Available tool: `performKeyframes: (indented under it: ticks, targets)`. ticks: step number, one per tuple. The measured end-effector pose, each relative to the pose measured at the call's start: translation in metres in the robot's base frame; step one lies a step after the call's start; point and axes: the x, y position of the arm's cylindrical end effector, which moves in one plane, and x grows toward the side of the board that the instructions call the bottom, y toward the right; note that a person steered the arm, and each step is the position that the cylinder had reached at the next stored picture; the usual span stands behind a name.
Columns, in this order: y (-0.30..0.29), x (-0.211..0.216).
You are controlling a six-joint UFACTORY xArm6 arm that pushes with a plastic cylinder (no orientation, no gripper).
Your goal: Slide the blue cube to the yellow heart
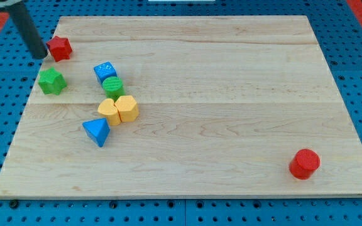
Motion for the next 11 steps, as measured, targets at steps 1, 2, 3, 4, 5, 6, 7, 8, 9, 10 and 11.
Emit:
performKeyframes:
  ticks: [1, 2, 3, 4, 5, 6, 7, 8, 9, 10, 11]
  targets:
    - [0.109, -0.017]
    - [0.167, -0.013]
    - [0.220, 0.030]
    - [0.172, 0.054]
    - [0.135, 0.044]
    - [0.105, 0.053]
    - [0.105, 0.077]
    - [0.107, 0.078]
    - [0.104, 0.112]
    - [0.100, 0.155]
    - [0.122, 0.169]
